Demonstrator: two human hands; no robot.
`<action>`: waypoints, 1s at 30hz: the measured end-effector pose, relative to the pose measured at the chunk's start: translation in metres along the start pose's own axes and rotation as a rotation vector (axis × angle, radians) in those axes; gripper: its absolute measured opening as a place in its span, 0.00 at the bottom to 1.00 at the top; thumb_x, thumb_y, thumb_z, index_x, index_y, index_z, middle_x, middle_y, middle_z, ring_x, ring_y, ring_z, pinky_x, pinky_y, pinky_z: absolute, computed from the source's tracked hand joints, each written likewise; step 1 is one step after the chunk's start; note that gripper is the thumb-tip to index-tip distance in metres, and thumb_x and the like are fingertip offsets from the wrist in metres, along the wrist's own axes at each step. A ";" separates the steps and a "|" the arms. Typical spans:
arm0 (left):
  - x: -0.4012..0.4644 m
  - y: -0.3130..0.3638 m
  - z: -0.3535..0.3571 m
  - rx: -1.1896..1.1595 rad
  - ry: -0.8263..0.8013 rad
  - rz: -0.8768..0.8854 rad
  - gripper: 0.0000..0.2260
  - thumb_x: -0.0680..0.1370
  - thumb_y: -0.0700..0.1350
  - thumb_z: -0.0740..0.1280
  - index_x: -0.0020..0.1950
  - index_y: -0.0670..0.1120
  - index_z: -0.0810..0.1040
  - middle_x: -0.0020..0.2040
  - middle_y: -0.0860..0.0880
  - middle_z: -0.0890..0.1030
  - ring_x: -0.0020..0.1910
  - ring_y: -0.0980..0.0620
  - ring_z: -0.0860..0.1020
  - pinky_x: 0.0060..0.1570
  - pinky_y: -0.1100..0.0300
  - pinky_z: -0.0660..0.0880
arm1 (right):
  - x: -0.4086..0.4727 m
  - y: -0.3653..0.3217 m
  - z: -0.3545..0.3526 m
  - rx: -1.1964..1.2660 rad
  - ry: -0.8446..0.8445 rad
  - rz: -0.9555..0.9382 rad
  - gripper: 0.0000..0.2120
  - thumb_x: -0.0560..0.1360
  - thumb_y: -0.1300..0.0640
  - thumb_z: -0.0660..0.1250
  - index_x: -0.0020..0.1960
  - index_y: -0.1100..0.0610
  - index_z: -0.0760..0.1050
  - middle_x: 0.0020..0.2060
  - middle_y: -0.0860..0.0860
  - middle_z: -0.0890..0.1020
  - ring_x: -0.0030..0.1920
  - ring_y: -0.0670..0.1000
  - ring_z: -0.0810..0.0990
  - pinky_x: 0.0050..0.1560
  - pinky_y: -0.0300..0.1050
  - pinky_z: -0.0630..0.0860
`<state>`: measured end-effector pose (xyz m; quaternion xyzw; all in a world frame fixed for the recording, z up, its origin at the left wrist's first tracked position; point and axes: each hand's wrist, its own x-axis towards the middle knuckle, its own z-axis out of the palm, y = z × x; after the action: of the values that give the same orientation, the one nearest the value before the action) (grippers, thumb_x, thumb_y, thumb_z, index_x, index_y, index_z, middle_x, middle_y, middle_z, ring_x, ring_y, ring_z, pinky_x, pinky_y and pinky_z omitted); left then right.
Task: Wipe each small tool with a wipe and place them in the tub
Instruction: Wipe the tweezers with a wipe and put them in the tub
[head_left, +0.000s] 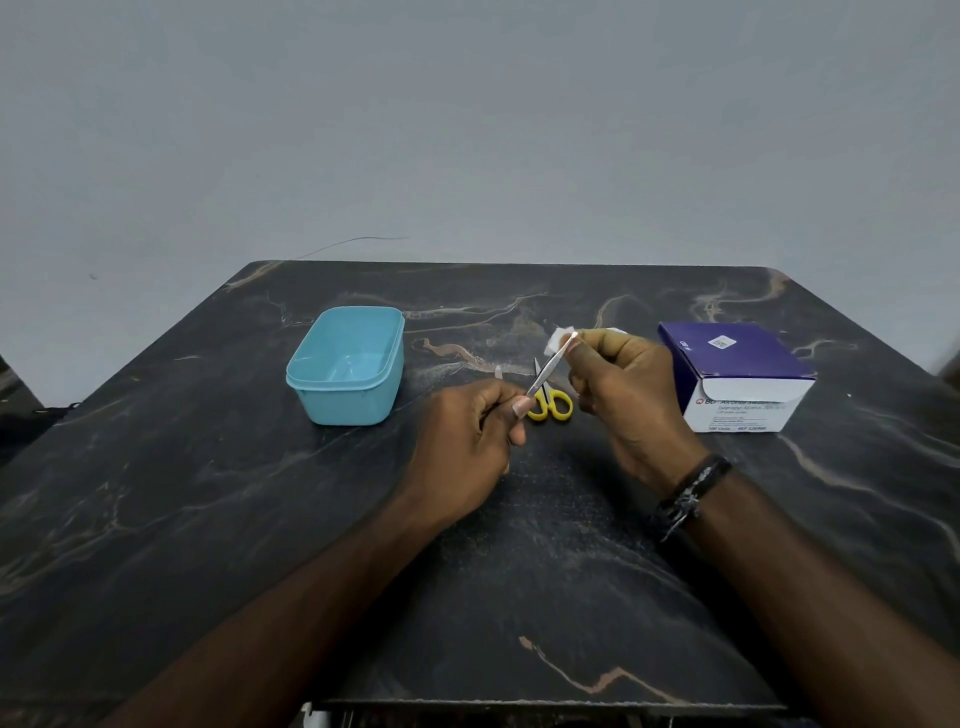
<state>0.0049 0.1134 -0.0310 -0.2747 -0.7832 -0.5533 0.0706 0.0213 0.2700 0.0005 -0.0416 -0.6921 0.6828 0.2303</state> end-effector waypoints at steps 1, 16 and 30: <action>0.000 0.000 0.000 -0.010 0.002 -0.010 0.10 0.81 0.44 0.64 0.43 0.43 0.79 0.32 0.48 0.80 0.24 0.54 0.75 0.29 0.52 0.76 | -0.001 0.001 0.001 -0.011 -0.012 0.003 0.09 0.78 0.59 0.68 0.41 0.61 0.79 0.21 0.43 0.73 0.24 0.40 0.68 0.26 0.34 0.67; -0.001 0.004 0.002 -0.009 0.079 -0.015 0.04 0.77 0.43 0.69 0.47 0.52 0.81 0.33 0.50 0.82 0.24 0.51 0.76 0.27 0.47 0.77 | -0.005 0.002 0.007 -0.100 0.079 -0.023 0.09 0.77 0.60 0.69 0.37 0.59 0.79 0.20 0.43 0.74 0.21 0.40 0.68 0.23 0.33 0.66; -0.001 0.002 0.000 0.012 0.056 -0.010 0.08 0.80 0.43 0.65 0.46 0.44 0.83 0.35 0.50 0.83 0.23 0.54 0.77 0.25 0.59 0.75 | -0.004 0.003 0.006 -0.041 0.052 -0.011 0.07 0.77 0.58 0.69 0.41 0.58 0.80 0.25 0.46 0.74 0.26 0.44 0.69 0.27 0.37 0.68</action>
<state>0.0069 0.1134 -0.0302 -0.2548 -0.7855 -0.5565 0.0911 0.0221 0.2633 -0.0032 -0.0600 -0.7000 0.6658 0.2512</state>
